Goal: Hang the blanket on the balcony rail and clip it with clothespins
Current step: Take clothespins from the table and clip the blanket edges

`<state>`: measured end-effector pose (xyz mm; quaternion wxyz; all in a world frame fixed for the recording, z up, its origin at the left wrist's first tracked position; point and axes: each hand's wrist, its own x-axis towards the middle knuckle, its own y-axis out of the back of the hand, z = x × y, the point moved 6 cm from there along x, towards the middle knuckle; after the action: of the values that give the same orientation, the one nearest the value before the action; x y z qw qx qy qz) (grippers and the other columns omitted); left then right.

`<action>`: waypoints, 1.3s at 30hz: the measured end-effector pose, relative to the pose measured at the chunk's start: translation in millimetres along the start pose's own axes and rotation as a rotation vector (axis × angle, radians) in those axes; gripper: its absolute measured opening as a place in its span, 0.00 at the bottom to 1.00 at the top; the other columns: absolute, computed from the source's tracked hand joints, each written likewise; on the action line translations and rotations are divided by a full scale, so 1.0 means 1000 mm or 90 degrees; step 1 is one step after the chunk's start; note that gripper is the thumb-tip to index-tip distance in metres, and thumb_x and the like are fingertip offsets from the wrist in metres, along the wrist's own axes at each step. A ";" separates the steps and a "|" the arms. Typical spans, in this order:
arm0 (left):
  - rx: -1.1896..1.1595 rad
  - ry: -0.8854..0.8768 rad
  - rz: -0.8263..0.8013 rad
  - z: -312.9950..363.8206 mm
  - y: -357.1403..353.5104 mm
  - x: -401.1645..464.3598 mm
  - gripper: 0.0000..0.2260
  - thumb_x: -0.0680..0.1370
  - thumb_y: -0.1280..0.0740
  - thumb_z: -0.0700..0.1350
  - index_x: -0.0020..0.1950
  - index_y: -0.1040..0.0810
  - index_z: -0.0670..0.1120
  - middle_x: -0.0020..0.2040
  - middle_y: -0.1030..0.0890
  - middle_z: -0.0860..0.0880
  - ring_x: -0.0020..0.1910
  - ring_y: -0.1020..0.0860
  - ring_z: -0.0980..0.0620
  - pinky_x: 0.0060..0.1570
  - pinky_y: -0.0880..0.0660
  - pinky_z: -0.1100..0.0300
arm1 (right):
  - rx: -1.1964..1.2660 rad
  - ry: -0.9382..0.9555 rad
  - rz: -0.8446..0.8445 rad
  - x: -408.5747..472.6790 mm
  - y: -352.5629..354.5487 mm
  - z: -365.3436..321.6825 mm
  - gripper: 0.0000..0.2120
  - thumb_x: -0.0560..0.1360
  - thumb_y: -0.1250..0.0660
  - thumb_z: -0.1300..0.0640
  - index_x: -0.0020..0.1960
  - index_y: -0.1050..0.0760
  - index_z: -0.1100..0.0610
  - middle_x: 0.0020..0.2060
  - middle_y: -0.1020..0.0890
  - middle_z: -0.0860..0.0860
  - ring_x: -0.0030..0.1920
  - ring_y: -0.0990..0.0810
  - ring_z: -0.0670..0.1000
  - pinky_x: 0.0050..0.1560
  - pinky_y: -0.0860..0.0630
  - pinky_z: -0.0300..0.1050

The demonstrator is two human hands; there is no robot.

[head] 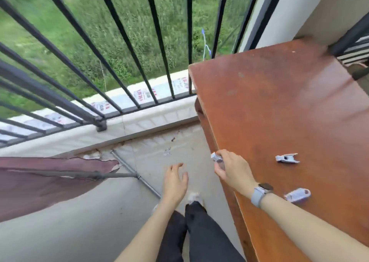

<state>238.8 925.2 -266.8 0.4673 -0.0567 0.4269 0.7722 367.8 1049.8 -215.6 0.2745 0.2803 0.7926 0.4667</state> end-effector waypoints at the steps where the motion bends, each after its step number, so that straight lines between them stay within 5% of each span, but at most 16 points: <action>1: -0.031 0.046 0.066 -0.019 0.024 -0.004 0.15 0.77 0.40 0.42 0.63 0.30 0.42 0.62 0.29 0.43 0.62 0.30 0.45 0.61 0.35 0.55 | 0.033 -0.002 -0.016 0.011 -0.009 -0.022 0.11 0.69 0.32 0.60 0.51 0.26 0.60 0.42 0.19 0.57 0.41 0.20 0.62 0.36 0.26 0.49; 6: -0.157 0.264 0.422 -0.109 0.143 -0.036 0.08 0.75 0.38 0.44 0.52 0.28 0.44 0.54 0.26 0.44 0.53 0.26 0.43 0.50 0.33 0.56 | 0.162 0.086 -0.172 0.060 -0.069 -0.140 0.12 0.74 0.38 0.54 0.55 0.31 0.58 0.49 0.21 0.58 0.50 0.24 0.62 0.44 0.31 0.50; 10: -0.239 0.355 0.604 -0.165 0.211 -0.043 0.18 0.73 0.33 0.47 0.57 0.32 0.41 0.57 0.29 0.40 0.54 0.27 0.42 0.52 0.33 0.56 | 0.171 0.200 -0.245 0.096 -0.109 -0.233 0.13 0.74 0.37 0.51 0.54 0.29 0.58 0.47 0.20 0.58 0.49 0.24 0.62 0.45 0.28 0.52; 16: -0.255 0.375 0.614 -0.197 0.241 -0.001 0.27 0.69 0.29 0.53 0.58 0.36 0.39 0.60 0.30 0.38 0.58 0.29 0.39 0.52 0.30 0.50 | 0.201 0.285 -0.295 0.131 -0.177 -0.335 0.22 0.74 0.37 0.55 0.67 0.35 0.51 0.61 0.27 0.54 0.57 0.26 0.57 0.55 0.28 0.51; 20: -0.276 0.366 0.706 -0.213 0.250 -0.003 0.12 0.74 0.35 0.46 0.50 0.28 0.39 0.52 0.23 0.39 0.52 0.25 0.39 0.45 0.32 0.54 | 0.215 0.254 -0.325 0.152 -0.211 -0.352 0.23 0.75 0.37 0.56 0.69 0.36 0.51 0.68 0.35 0.52 0.63 0.29 0.54 0.61 0.31 0.50; 22: -0.253 0.301 0.712 -0.219 0.254 -0.010 0.07 0.75 0.37 0.42 0.43 0.25 0.39 0.44 0.19 0.38 0.45 0.24 0.40 0.38 0.38 0.60 | 0.231 0.264 -0.329 0.153 -0.221 -0.360 0.14 0.74 0.37 0.57 0.59 0.28 0.53 0.61 0.28 0.53 0.58 0.27 0.53 0.57 0.30 0.48; 24: -0.249 0.266 0.663 -0.222 0.252 -0.015 0.08 0.74 0.36 0.41 0.36 0.27 0.40 0.37 0.20 0.39 0.38 0.27 0.42 0.34 0.42 0.60 | 0.247 0.256 -0.307 0.152 -0.224 -0.366 0.02 0.74 0.37 0.57 0.43 0.29 0.53 0.44 0.23 0.52 0.46 0.26 0.56 0.46 0.30 0.49; 26: -0.252 0.252 0.615 -0.218 0.244 -0.018 0.10 0.73 0.34 0.40 0.31 0.29 0.43 0.31 0.23 0.43 0.35 0.30 0.44 0.33 0.42 0.59 | 0.294 0.207 -0.269 0.151 -0.224 -0.360 0.09 0.73 0.37 0.58 0.35 0.34 0.52 0.35 0.25 0.51 0.40 0.27 0.57 0.41 0.31 0.50; 31: -0.283 0.213 0.608 -0.201 0.230 -0.017 0.16 0.73 0.33 0.41 0.26 0.32 0.48 0.24 0.29 0.53 0.28 0.33 0.54 0.30 0.37 0.70 | 0.461 0.099 -0.217 0.142 -0.223 -0.318 0.08 0.71 0.35 0.63 0.34 0.30 0.60 0.29 0.28 0.51 0.34 0.31 0.52 0.37 0.35 0.45; 35: -0.288 0.224 0.608 -0.199 0.236 -0.008 0.09 0.74 0.34 0.42 0.34 0.24 0.44 0.30 0.24 0.51 0.32 0.30 0.53 0.33 0.38 0.63 | 0.511 0.138 -0.287 0.123 -0.230 -0.323 0.03 0.72 0.32 0.61 0.41 0.22 0.60 0.32 0.23 0.51 0.35 0.28 0.48 0.35 0.34 0.40; 37: -0.263 0.217 0.610 -0.197 0.240 -0.006 0.07 0.74 0.34 0.41 0.37 0.21 0.43 0.32 0.22 0.50 0.34 0.29 0.53 0.34 0.37 0.65 | 0.522 0.152 -0.326 0.119 -0.235 -0.328 0.03 0.72 0.33 0.62 0.43 0.21 0.57 0.35 0.22 0.51 0.37 0.26 0.47 0.39 0.32 0.40; 39: -0.251 0.213 0.616 -0.194 0.241 -0.003 0.04 0.73 0.34 0.42 0.41 0.20 0.44 0.35 0.21 0.52 0.36 0.27 0.55 0.35 0.36 0.70 | 0.516 0.156 -0.342 0.116 -0.238 -0.329 0.13 0.71 0.34 0.64 0.38 0.25 0.46 0.33 0.23 0.44 0.36 0.27 0.42 0.41 0.32 0.40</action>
<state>-5.7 736.7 -240.8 -0.0351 -0.0624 0.3201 0.9447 14.1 841.4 -312.4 0.1589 0.0931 0.9808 0.0639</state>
